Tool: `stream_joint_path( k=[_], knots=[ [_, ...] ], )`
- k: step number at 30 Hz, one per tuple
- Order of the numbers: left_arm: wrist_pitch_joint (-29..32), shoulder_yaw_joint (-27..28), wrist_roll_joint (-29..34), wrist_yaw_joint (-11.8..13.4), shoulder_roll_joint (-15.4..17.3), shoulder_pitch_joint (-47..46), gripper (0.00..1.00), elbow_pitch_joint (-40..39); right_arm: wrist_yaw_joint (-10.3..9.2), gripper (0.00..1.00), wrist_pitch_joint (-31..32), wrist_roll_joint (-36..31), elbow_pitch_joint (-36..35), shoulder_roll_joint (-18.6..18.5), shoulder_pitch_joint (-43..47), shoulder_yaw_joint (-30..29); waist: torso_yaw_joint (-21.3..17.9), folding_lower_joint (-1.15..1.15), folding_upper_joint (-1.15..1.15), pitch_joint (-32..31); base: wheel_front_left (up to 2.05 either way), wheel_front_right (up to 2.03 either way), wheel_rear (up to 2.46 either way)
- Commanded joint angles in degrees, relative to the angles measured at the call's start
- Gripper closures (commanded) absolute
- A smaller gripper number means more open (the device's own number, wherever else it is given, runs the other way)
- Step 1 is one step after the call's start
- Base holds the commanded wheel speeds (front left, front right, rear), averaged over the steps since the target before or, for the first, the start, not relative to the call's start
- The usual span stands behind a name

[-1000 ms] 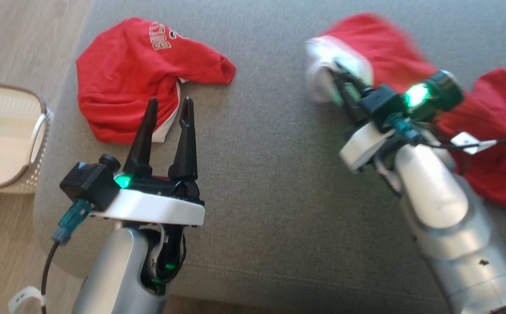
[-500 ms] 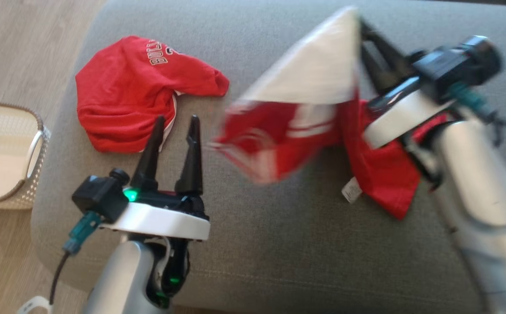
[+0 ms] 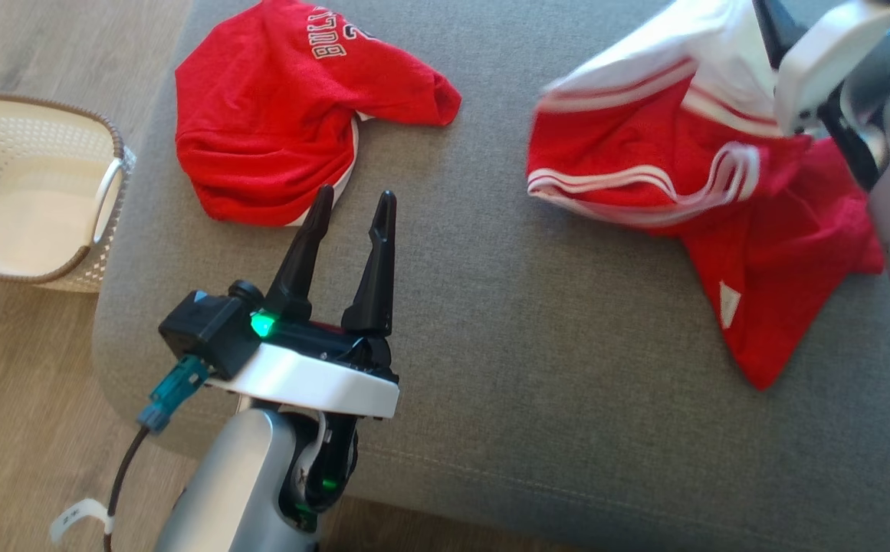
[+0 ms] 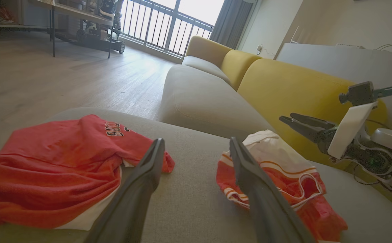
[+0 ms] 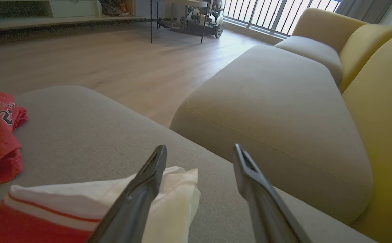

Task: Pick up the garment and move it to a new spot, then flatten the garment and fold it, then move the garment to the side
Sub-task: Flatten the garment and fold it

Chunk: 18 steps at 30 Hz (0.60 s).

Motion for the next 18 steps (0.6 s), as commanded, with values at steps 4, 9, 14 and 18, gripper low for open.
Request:
stream_joint_path(
  k=[4, 9, 14, 18],
  knots=[
    [-0.3, 2.1, -0.4, 0.5, 0.4, -1.4, 0.0, -2.0, -0.02, 0.0, -2.3, -0.7, 5.4, 2.9, -1.5, 2.9, -0.9, 0.0, 0.0, -0.3, 0.0, 0.0, 0.0],
    [-0.3, 2.5, 0.1, 0.3, 0.4, -1.3, 0.0, -1.9, -0.02, 0.0, -6.8, 1.9, 7.8, 4.2, -1.3, 2.6, -4.0, 0.0, 0.0, -2.2, 0.0, 0.0, 0.0],
    [-0.3, 3.2, 1.3, 0.0, 0.4, -0.7, 0.0, -1.5, -0.02, 0.0, -8.8, 3.6, 4.4, 5.3, 2.8, 2.0, -8.5, 0.0, 0.0, -5.2, 0.0, 0.0, 0.0],
    [-0.3, 4.1, 2.0, -0.3, 0.4, 0.1, 0.0, -1.3, -0.02, 0.0, -8.9, 5.0, -6.2, 5.6, 9.8, -1.3, -12.2, 0.0, 0.0, -7.5, 0.0, 0.0, 0.0]
  ],
)
